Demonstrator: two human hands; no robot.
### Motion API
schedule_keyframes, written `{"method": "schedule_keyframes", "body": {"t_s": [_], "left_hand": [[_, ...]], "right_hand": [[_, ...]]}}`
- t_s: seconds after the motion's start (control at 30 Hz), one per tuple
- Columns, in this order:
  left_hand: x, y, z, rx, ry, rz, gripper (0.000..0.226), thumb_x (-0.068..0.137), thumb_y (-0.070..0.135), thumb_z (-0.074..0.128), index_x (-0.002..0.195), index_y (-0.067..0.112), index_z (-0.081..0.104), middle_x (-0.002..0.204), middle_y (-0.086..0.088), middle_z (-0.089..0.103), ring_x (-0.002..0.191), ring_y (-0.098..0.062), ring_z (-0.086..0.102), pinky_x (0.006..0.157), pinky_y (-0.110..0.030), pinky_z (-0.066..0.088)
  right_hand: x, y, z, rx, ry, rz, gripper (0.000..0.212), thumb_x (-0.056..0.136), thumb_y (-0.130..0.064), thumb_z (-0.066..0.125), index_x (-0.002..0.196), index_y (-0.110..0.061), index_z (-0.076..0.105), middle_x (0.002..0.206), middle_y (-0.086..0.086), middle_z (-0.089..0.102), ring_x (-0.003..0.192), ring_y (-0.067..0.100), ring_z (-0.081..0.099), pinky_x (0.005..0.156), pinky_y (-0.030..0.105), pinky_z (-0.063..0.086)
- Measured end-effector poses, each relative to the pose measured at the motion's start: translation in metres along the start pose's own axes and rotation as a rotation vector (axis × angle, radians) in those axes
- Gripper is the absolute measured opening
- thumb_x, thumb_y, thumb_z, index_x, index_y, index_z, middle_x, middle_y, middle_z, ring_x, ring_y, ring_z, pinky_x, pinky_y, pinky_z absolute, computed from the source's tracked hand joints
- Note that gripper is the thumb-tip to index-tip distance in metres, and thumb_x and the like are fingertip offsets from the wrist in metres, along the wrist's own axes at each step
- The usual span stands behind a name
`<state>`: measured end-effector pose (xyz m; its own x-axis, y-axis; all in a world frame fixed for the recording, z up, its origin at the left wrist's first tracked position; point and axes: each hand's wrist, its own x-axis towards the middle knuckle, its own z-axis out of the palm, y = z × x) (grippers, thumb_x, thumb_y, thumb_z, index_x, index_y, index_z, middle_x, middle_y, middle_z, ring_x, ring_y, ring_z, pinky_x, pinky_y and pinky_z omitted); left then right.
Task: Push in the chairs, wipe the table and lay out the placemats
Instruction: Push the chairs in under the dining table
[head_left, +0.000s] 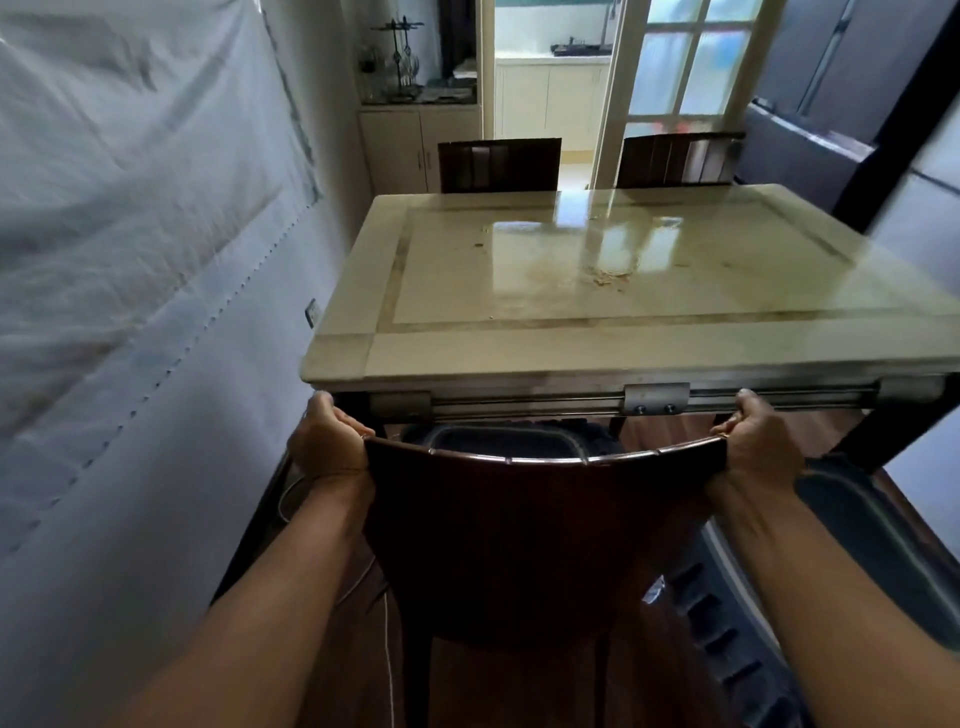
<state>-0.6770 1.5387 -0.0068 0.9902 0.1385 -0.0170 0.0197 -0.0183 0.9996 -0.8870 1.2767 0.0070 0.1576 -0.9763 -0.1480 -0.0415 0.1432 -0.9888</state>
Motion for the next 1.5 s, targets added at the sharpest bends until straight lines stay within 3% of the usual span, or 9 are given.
{"method": "schedule_keyframes", "body": {"t_s": [0.1, 0.23, 0.53, 0.63, 0.77, 0.87, 0.97, 1.27, 1.5], "left_hand": [[0.016, -0.008, 0.010, -0.030, -0.021, -0.014, 0.035, 0.087, 0.022, 0.033, 0.052, 0.018, 0.039, 0.031, 0.010, 0.048, 0.031, -0.003, 0.041, 0.054, -0.031, 0.032], [0.027, -0.018, 0.025, -0.142, 0.054, -0.117, 0.057, 0.082, 0.018, 0.039, 0.025, 0.017, 0.040, 0.026, 0.000, 0.041, 0.045, -0.023, 0.043, 0.061, -0.038, 0.037], [0.086, -0.034, 0.078, -0.043, 0.032, -0.192, 0.055, 0.088, 0.028, 0.040, 0.036, 0.011, 0.047, 0.027, -0.001, 0.047, 0.045, -0.016, 0.053, 0.066, -0.032, 0.048], [0.114, -0.039, 0.101, -0.008, 0.030, -0.207, 0.064, 0.084, 0.035, 0.040, 0.023, 0.016, 0.047, 0.027, -0.002, 0.048, 0.058, -0.030, 0.054, 0.083, -0.043, 0.049], [0.129, -0.040, 0.124, 0.038, 0.055, -0.220, 0.066, 0.090, 0.029, 0.042, 0.026, 0.013, 0.050, 0.027, 0.000, 0.048, 0.054, -0.028, 0.050, 0.068, -0.038, 0.045], [0.144, -0.047, 0.136, 0.103, 0.091, -0.181, 0.059, 0.086, 0.031, 0.040, 0.030, 0.014, 0.048, 0.030, -0.003, 0.051, 0.061, -0.030, 0.056, 0.081, -0.044, 0.050], [0.150, -0.047, 0.142, 0.147, 0.105, -0.127, 0.057, 0.087, 0.033, 0.035, 0.034, 0.014, 0.046, 0.036, -0.005, 0.051, 0.060, -0.030, 0.055, 0.087, -0.051, 0.049], [0.131, -0.043, 0.144, 0.143, 0.180, -0.185, 0.068, 0.093, 0.032, 0.037, 0.029, 0.018, 0.054, 0.032, 0.003, 0.053, 0.055, -0.023, 0.050, 0.082, -0.039, 0.046], [0.100, -0.025, 0.154, 0.198, 0.260, -0.140, 0.040, 0.092, 0.035, 0.042, 0.072, 0.004, 0.057, 0.088, -0.013, 0.061, 0.085, -0.025, 0.055, 0.073, -0.033, 0.041]], "right_hand": [[0.002, 0.002, 0.017, 0.131, 0.042, 0.062, 0.038, 0.095, -0.025, 0.047, 0.059, -0.015, 0.038, 0.028, -0.010, 0.040, 0.029, 0.001, 0.039, 0.042, 0.014, 0.034], [0.016, 0.011, 0.038, 0.225, 0.064, 0.155, 0.036, 0.090, -0.028, 0.054, 0.057, -0.019, 0.041, 0.038, -0.006, 0.042, 0.037, 0.004, 0.039, 0.047, 0.019, 0.034], [0.085, 0.015, 0.104, 0.199, 0.027, 0.226, 0.034, 0.090, -0.029, 0.055, 0.060, -0.020, 0.042, 0.031, -0.011, 0.039, 0.030, 0.002, 0.041, 0.048, 0.020, 0.036], [0.118, 0.012, 0.128, 0.037, 0.001, 0.168, 0.038, 0.089, -0.034, 0.053, 0.056, -0.018, 0.043, 0.041, -0.005, 0.046, 0.045, 0.010, 0.046, 0.059, 0.025, 0.037], [0.151, 0.016, 0.147, -0.213, -0.058, 0.029, 0.030, 0.097, -0.026, 0.044, 0.072, -0.014, 0.054, 0.060, 0.009, 0.053, 0.067, 0.023, 0.054, 0.063, 0.013, 0.039], [0.172, 0.028, 0.163, -0.293, -0.106, -0.013, 0.029, 0.099, -0.019, 0.039, 0.092, -0.004, 0.063, 0.066, 0.012, 0.062, 0.081, 0.035, 0.059, 0.083, 0.038, 0.040], [0.177, 0.024, 0.173, -0.309, -0.075, 0.023, 0.041, 0.099, -0.024, 0.039, 0.067, -0.006, 0.057, 0.064, 0.017, 0.056, 0.084, 0.034, 0.058, 0.090, 0.044, 0.038], [0.182, 0.032, 0.166, -0.001, -0.042, 0.217, 0.026, 0.093, -0.027, 0.052, 0.070, -0.015, 0.049, 0.031, -0.015, 0.047, 0.047, 0.009, 0.048, 0.051, 0.021, 0.042], [0.155, 0.028, 0.154, 0.009, -0.149, 0.068, 0.005, 0.095, -0.019, 0.053, 0.100, -0.015, 0.053, 0.095, 0.003, 0.056, 0.083, 0.011, 0.054, 0.067, 0.009, 0.042]]}}
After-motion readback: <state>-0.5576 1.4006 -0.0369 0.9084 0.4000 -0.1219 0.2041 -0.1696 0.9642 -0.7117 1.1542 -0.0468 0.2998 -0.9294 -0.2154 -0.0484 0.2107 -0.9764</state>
